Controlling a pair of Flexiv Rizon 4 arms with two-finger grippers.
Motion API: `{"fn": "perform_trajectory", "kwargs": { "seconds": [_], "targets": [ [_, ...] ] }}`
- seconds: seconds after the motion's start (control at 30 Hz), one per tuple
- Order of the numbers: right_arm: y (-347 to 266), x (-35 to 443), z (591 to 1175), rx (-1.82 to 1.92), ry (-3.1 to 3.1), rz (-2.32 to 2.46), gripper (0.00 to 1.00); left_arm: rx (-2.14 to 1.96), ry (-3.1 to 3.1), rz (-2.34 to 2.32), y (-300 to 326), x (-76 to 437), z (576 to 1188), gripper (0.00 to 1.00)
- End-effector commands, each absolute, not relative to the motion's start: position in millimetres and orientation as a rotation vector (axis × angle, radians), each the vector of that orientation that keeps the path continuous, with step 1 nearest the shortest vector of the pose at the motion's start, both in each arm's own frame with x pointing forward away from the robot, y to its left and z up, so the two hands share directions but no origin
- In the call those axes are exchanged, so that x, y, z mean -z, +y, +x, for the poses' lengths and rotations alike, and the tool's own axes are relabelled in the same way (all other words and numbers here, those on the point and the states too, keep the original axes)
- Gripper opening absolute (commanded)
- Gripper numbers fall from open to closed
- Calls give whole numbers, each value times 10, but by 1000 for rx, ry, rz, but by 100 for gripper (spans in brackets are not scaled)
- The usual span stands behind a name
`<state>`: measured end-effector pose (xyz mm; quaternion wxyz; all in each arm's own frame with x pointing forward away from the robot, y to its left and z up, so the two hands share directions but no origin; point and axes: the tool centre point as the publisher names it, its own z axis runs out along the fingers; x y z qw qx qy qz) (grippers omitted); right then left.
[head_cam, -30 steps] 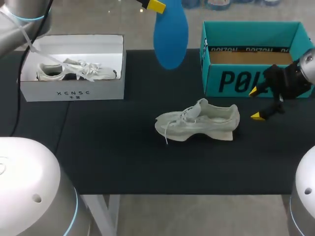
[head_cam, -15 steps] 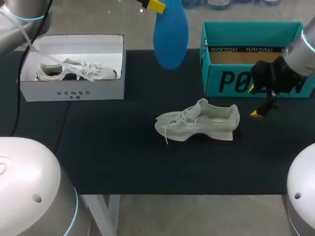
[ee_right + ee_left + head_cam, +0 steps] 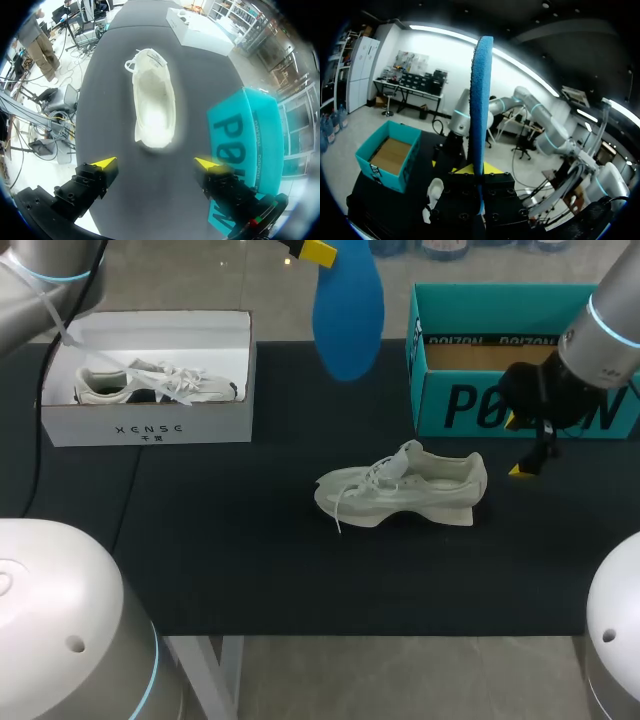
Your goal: Take the shoe out of the shoebox, open the shoe tongue, remove and reinsert the insole, then place the shoe into the shoebox
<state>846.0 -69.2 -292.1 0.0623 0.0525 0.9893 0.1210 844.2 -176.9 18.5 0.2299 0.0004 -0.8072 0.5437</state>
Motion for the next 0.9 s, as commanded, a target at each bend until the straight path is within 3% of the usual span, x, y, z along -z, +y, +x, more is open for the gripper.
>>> {"fn": "perform_trajectory", "kwargs": {
  "seconds": [0.03, 0.67, 0.9],
  "targets": [
    [-688, 2919, 8455, -356, 2991, 161, 100, -1500, -2205, -23, -1927, -246, 8249, 0],
    [-688, 2919, 8455, -356, 2991, 161, 100, -1479, -2263, 85, -1633, -261, 8319, 0],
    [-360, 2830, 8586, -265, 3007, 181, 100, -1479, -2263, 85, -1633, -261, 8319, 0]
  ]
}}
